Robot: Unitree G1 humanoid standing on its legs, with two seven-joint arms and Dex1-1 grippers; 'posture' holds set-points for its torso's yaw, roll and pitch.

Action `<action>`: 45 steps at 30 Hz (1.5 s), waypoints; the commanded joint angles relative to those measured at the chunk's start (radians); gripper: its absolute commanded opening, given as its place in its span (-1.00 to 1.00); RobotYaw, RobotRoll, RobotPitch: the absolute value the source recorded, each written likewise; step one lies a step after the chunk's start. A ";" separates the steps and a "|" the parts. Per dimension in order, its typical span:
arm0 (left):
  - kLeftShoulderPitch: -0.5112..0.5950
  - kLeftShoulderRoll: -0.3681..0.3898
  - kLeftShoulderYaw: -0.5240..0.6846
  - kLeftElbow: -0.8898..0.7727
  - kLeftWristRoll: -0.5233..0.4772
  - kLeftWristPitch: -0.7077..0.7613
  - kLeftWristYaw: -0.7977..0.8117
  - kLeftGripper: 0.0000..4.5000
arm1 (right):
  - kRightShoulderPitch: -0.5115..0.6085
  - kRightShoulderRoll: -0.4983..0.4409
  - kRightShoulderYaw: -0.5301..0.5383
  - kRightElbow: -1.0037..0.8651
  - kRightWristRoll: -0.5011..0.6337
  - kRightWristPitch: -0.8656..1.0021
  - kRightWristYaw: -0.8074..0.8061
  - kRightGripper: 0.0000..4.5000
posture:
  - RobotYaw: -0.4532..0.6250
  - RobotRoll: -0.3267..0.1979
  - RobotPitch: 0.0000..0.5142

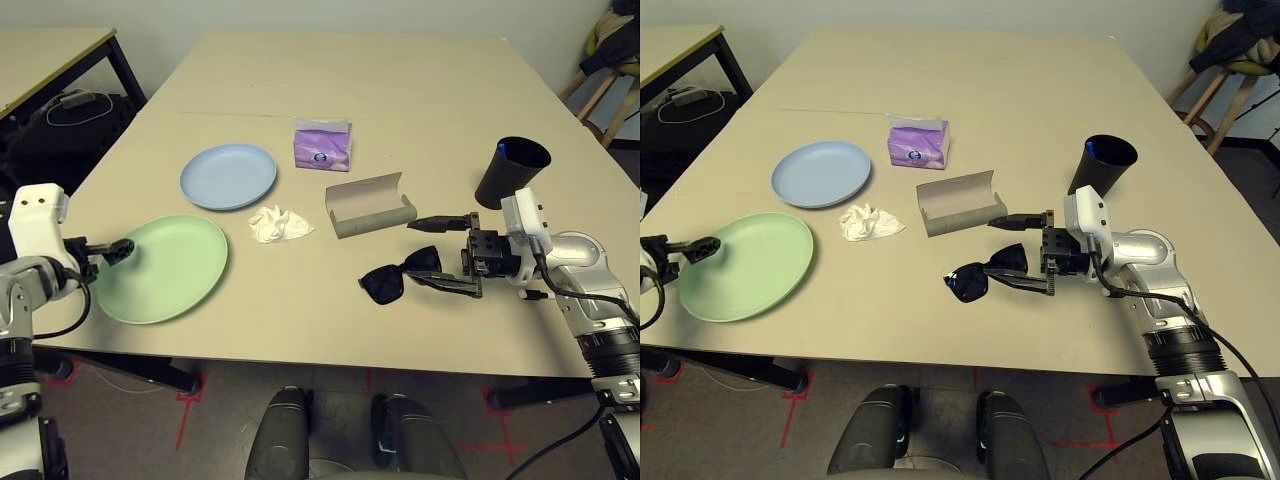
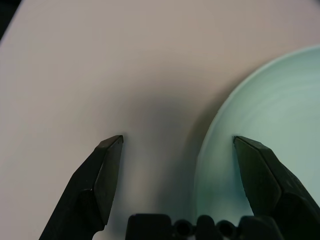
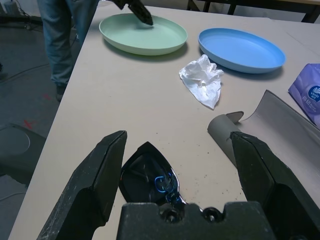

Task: Organize and tidy the items on the table.

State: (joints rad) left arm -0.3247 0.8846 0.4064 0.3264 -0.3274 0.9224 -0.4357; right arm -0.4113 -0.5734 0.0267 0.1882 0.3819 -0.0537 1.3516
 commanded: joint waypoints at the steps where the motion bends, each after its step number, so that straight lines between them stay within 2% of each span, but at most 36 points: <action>1: 0.021 0.013 -0.019 0.004 0.022 0.001 -0.010 1.00 | 0.008 -0.002 0.006 -0.016 0.002 0.004 -0.005 0.99 | 0.17 0.25 -0.67; 5: 0.031 0.010 -0.021 0.010 0.031 -0.001 -0.015 1.00 | 0.002 -0.003 0.006 -0.015 0.000 0.001 -0.008 0.99 | 0.17 0.25 -0.68; 8: 0.037 0.007 -0.017 0.012 0.034 -0.002 -0.013 0.73 | -0.001 -0.004 0.006 -0.011 -0.001 -0.002 -0.009 1.00 | 0.17 0.25 -0.69; 18: 0.035 -0.018 0.016 -0.012 0.014 0.003 -0.002 -0.96 | -0.012 -0.001 0.006 0.001 -0.009 -0.009 -0.015 1.00 | 0.18 0.25 -0.71; 32: 0.018 -0.038 0.018 -0.043 -0.002 0.023 -0.001 -0.98 | -0.015 -0.004 0.003 0.050 -0.019 -0.053 -0.003 1.00 | 0.17 0.25 -0.72; 45: -0.024 -0.017 0.055 -0.091 -0.042 0.094 -0.005 -0.98 | -0.014 0.000 0.008 0.094 -0.021 -0.099 0.009 1.00 | 0.18 0.25 -0.71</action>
State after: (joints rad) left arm -0.3385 0.8650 0.4518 0.2534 -0.3558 0.9901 -0.4421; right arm -0.4221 -0.5726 0.0274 0.2741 0.3703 -0.1391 1.3495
